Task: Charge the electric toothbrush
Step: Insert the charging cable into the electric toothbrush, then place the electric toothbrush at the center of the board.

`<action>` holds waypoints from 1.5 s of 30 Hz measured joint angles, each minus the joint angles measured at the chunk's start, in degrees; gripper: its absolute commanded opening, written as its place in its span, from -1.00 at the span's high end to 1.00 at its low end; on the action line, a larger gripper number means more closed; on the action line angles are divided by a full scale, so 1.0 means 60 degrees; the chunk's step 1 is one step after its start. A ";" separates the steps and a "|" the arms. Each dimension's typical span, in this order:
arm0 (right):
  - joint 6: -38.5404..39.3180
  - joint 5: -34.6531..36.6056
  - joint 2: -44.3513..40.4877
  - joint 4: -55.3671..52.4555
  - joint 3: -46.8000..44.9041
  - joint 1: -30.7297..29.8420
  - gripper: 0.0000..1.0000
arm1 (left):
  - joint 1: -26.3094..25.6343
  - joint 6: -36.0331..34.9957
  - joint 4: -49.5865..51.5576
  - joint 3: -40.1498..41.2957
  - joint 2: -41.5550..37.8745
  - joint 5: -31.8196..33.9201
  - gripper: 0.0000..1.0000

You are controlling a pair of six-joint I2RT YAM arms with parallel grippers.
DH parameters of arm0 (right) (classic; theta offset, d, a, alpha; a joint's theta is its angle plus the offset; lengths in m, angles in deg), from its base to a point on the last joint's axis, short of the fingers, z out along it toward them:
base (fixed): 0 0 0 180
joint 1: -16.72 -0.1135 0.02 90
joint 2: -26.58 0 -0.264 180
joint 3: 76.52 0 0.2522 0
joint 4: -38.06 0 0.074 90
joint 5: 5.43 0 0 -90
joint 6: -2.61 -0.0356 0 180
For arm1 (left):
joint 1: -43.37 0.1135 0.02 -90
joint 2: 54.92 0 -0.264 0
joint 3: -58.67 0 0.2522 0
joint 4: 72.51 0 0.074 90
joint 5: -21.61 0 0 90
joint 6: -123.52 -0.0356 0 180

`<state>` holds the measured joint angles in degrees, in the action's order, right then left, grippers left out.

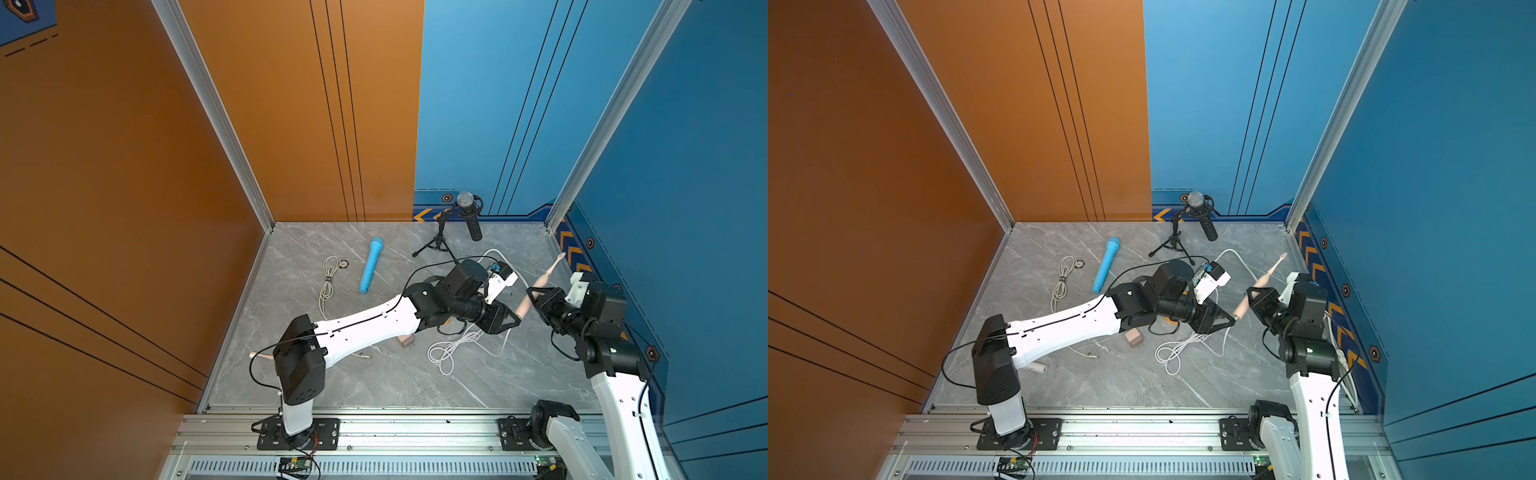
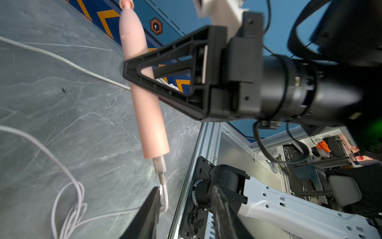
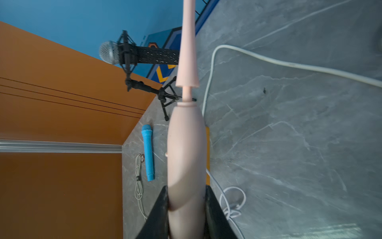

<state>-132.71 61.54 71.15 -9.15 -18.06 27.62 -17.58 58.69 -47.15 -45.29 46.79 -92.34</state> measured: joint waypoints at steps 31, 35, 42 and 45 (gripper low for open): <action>0.0663 0.4047 0.5166 -0.0379 -0.1428 -0.2284 0.19 | 0.1927 -0.0109 0.1115 0.3927 -0.3202 0.4674 -0.32; 0.0627 0.4459 0.4987 -0.0925 -0.1155 -0.2528 -0.20 | 0.1898 0.0594 0.1796 0.4076 -0.3348 0.5282 -0.43; 0.0550 0.5122 0.3213 -0.2280 0.0149 -0.3359 -0.60 | 0.1636 0.2211 0.3045 0.4506 -0.3377 0.5923 -0.58; 0.0565 0.5125 0.2922 -0.2605 0.1013 -0.4229 -0.65 | 0.1494 0.2925 0.3366 0.4721 -0.3140 0.5931 -0.64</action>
<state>-129.33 92.29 88.68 -24.78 -11.98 2.24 -8.62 76.24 -26.96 -16.96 27.95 -56.76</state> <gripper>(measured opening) 0.809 0.804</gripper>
